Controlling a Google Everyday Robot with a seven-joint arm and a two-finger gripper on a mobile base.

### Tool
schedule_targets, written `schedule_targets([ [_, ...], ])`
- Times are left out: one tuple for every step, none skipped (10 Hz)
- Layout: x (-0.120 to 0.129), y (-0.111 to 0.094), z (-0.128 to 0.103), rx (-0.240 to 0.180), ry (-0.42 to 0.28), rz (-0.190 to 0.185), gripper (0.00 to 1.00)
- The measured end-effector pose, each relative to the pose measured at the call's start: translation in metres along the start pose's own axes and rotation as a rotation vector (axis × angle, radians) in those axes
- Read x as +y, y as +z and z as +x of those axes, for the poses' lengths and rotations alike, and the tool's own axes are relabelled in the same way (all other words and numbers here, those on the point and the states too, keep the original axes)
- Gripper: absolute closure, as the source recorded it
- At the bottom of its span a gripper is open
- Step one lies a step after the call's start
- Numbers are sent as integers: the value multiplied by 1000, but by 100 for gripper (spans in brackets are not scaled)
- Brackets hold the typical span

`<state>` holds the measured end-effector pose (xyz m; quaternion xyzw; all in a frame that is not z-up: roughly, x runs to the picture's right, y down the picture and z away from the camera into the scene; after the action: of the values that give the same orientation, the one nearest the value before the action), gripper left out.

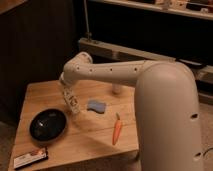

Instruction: Stand the bottle upright

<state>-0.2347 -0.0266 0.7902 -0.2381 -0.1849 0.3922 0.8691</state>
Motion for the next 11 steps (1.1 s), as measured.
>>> schedule_targets([
  [-1,-1,1,-10,8,3,65],
  [-2,-2,2,-17,13,7,58],
  [-1,-2,1,-26,15,9,47],
  [-1,-4,1,-33,17,11,39],
  [-2,-6,1,-43,17,14,27],
  [-2,-8,1,-50,18,14,22],
  [-3,-10,1,-57,19,15,20],
  [-4,-12,1,-62,20,14,20],
  [-4,-13,1,-65,17,10,20],
  [-4,-14,2,-67,19,3,20],
  [-5,-15,1,-70,25,-7,20],
])
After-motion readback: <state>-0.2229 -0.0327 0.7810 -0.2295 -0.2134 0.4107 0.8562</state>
